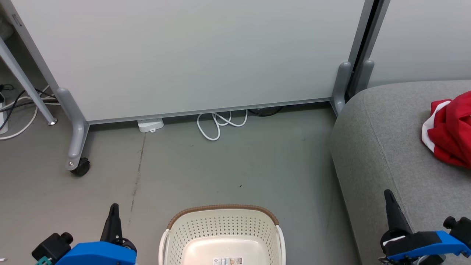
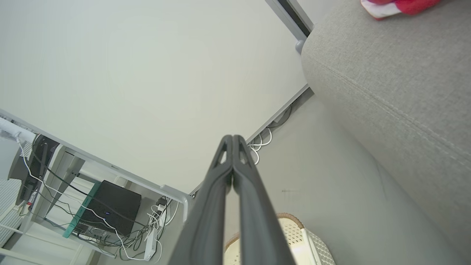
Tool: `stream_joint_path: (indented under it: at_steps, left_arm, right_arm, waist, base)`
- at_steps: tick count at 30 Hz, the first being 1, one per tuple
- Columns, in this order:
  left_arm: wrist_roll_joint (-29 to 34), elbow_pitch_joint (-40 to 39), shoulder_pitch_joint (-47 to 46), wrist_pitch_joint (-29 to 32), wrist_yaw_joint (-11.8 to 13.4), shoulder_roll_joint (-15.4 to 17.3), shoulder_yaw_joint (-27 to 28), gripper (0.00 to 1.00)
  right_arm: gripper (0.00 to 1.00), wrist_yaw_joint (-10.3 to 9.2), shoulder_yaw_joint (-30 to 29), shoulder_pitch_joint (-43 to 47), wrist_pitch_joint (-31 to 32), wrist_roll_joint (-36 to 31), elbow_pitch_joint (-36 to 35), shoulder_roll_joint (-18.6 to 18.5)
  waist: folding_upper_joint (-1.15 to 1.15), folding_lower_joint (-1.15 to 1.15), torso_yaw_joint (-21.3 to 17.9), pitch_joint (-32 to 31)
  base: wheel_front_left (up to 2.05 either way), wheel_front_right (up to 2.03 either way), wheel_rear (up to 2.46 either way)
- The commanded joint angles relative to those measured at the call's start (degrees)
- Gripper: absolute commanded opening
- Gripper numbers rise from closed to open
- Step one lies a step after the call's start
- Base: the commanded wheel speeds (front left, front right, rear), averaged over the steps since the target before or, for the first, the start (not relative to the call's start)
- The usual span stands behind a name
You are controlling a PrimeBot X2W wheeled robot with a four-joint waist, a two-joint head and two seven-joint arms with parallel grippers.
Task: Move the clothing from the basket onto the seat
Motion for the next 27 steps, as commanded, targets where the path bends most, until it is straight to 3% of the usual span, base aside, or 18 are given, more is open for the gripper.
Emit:
stream_joint_path:
  at_steps: [1, 27]
  left_arm:
    - [-2.0, -1.2, -1.8, 0.5, -0.2, 0.1, 0.6, 0.0]
    - [-17.3, -4.3, -2.8, 4.8, -0.3, -0.5, 2.9, 0.0]
  right_arm:
    - [0.0, 0.02, -0.2, -1.7, 0.4, 2.1, -1.1, -0.3]
    - [0.0, 0.03, -0.6, -2.7, 4.0, 18.0, -1.9, -0.5]
  waist:
    - [0.0, 0.0, 0.0, 0.0]
    - [0.0, 0.0, -0.5, 0.2]
  base:
    - [0.0, 0.0, 0.0]
    - [0.0, 0.0, 0.0]
